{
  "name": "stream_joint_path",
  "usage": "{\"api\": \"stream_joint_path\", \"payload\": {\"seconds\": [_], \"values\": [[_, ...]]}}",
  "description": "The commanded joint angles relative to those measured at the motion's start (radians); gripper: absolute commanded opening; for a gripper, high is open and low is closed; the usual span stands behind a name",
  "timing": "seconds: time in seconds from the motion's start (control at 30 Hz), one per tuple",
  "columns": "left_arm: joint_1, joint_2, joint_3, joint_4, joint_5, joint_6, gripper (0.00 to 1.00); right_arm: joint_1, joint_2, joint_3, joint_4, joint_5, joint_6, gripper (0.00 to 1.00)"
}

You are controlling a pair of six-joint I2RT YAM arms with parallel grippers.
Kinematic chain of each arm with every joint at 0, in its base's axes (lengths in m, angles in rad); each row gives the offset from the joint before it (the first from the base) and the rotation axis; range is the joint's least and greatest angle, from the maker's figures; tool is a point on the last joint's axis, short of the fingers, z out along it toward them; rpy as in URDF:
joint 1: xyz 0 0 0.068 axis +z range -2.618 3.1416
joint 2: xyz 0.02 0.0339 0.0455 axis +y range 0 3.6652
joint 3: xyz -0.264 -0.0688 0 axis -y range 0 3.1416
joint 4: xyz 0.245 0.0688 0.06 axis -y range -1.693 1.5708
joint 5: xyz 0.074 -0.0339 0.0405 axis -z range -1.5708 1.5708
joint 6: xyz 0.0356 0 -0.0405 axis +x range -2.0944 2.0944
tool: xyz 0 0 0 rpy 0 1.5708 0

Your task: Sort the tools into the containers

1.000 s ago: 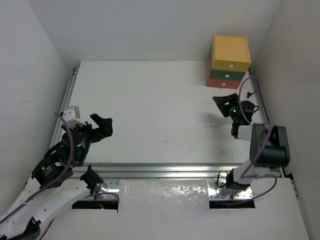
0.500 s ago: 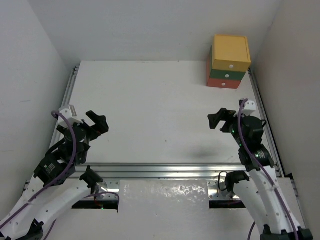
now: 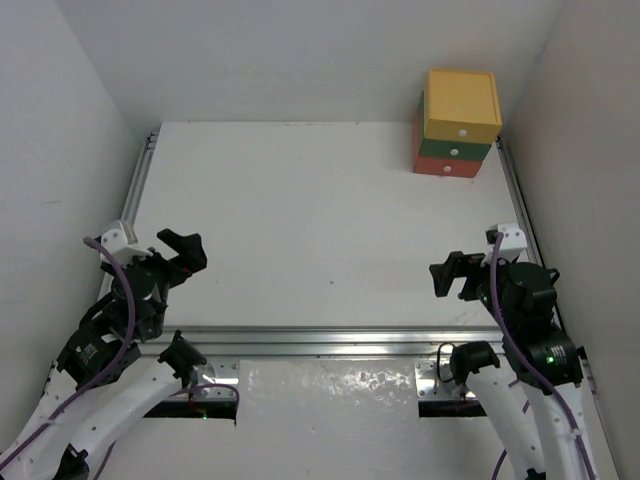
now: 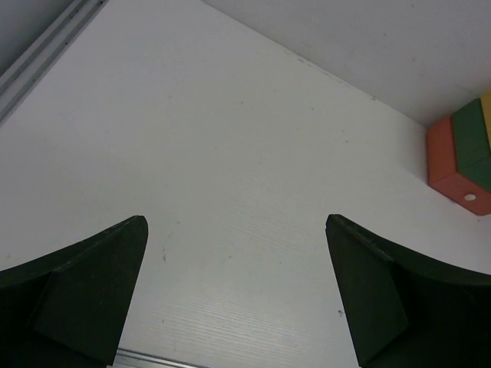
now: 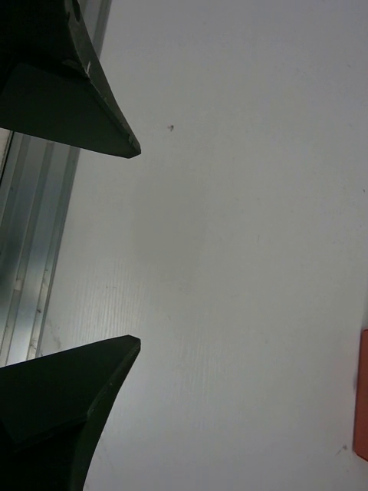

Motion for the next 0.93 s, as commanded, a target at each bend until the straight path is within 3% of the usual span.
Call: {"api": "stream_joint_path", "payload": {"seconds": [0.0,0.9], "values": [[0.013,-0.041,-0.007,0.051,0.020,0.022,1.00,0.012,-0.006,0.013,-0.027,0.053,-0.027,0.99],[0.013,-0.023,-0.016,0.069,0.052,0.030,1.00,0.012,0.018,-0.053,0.031,0.113,0.013,0.99]]}}
